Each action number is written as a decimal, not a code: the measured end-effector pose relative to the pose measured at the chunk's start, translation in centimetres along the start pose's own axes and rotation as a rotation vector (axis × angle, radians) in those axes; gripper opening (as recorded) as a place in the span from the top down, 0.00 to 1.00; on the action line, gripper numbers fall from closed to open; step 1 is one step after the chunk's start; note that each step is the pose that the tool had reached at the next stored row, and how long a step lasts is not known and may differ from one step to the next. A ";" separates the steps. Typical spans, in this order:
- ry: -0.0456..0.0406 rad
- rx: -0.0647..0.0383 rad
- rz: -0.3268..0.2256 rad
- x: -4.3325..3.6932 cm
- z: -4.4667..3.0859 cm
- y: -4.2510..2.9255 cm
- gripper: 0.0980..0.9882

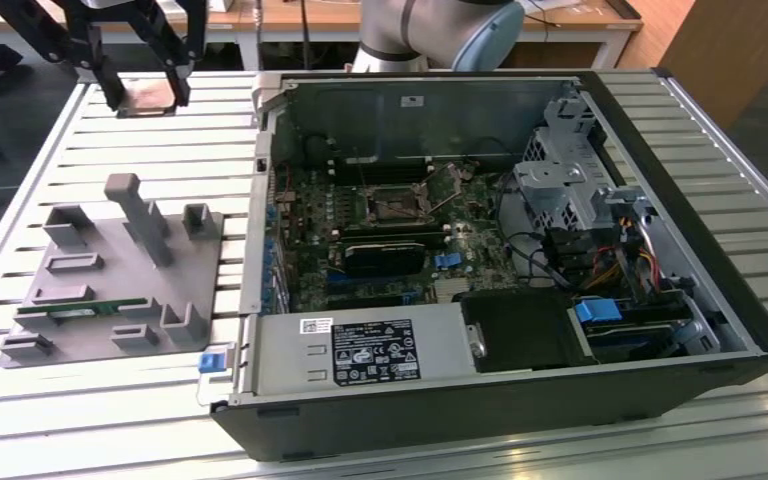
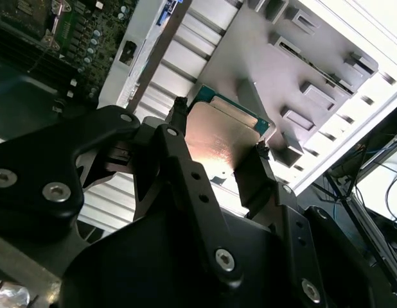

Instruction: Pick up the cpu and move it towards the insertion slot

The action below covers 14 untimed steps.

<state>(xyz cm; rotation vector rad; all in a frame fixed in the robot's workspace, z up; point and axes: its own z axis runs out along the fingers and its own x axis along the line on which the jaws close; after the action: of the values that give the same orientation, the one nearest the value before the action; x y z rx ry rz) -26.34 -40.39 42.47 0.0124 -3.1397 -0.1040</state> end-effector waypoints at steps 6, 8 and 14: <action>0.0000 0.000 0.000 -0.81 0.00 -0.01 0.50; -0.0001 0.000 0.000 -1.06 0.00 -0.01 0.50; -0.0001 0.000 0.000 -1.85 0.01 0.02 0.50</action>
<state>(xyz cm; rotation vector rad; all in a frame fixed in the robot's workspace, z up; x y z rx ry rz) -24.50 -40.35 42.46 0.0124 -3.1398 -0.1040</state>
